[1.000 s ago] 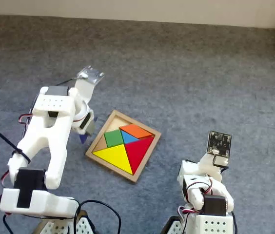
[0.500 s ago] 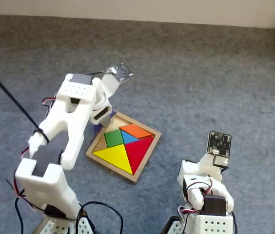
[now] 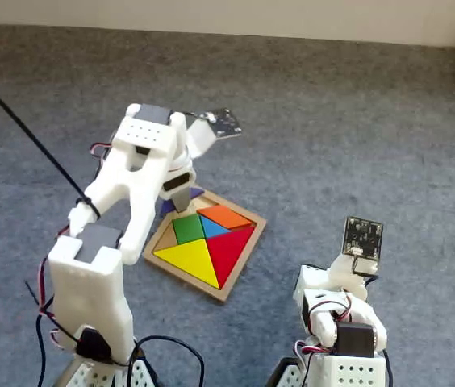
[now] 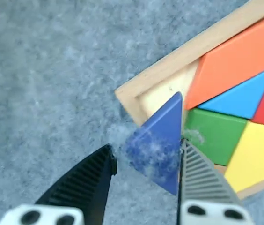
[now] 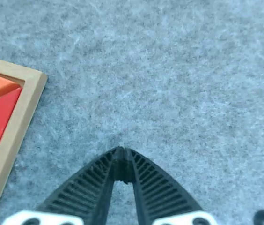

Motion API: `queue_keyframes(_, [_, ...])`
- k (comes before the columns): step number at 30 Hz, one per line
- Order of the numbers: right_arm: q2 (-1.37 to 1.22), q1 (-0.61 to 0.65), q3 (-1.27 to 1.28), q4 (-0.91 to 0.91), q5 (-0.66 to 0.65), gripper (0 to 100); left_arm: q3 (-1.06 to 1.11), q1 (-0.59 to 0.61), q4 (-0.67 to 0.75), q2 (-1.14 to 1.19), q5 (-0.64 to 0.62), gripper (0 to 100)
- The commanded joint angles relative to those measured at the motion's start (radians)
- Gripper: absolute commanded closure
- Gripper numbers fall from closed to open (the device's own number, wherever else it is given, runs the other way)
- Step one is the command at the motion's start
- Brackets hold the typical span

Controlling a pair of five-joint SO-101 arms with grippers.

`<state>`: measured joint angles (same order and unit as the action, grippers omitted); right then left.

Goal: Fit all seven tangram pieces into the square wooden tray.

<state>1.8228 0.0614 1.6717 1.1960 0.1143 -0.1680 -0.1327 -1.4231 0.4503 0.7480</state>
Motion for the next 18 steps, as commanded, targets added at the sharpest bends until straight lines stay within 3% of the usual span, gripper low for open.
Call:
queue_keyframes(1, [0.012, -0.012, 0.116, -0.012, -0.009, 99.4, -0.099, -0.042, -0.025, 0.038, 0.009, 84])
queue_keyframes(13, [0.012, -0.012, 0.116, -0.012, -0.009, 99.4, -0.179, -0.059, -0.035, 0.122, 0.009, 83])
queue_keyframes(18, [0.012, -0.012, 0.116, -0.012, -0.009, 99.4, -0.185, -0.061, -0.098, 0.114, 0.005, 74])
